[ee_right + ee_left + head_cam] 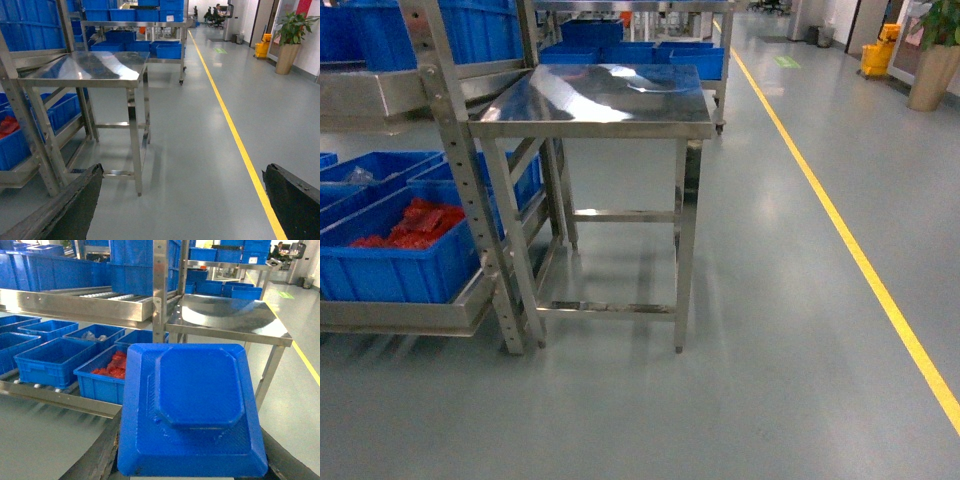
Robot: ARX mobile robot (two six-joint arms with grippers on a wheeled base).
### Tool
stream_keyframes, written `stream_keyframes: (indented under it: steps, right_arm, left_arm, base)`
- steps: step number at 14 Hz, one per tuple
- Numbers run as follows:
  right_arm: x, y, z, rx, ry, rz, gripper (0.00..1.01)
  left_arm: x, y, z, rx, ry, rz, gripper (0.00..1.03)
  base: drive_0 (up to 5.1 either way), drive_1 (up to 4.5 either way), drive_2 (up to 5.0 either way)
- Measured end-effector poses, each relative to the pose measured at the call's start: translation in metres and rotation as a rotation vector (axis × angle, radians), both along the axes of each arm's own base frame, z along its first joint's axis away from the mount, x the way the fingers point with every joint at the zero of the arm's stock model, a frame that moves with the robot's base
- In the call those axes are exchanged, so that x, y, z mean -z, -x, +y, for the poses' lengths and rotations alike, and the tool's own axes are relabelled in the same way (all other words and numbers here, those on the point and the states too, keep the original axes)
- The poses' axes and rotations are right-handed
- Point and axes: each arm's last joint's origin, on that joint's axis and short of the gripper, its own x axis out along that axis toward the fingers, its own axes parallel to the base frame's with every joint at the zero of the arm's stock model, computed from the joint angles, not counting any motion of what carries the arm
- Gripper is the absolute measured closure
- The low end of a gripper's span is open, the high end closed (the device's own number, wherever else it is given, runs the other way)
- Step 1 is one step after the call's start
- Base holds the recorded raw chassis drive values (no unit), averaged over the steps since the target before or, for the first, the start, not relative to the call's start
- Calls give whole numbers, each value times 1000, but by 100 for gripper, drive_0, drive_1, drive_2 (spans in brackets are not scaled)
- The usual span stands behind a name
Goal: Pick blue part to blue bin on bottom shelf
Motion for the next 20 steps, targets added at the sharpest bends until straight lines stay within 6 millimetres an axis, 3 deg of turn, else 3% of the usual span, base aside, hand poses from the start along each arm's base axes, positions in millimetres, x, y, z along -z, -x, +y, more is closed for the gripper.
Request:
stream_keyframes:
  steps: [20]
  right_arm:
    - [0,0,0,0,0,-3,3]
  left_arm:
    - [-1,0,0,-2,1,-5,60]
  base:
    - [-2,410,-414]
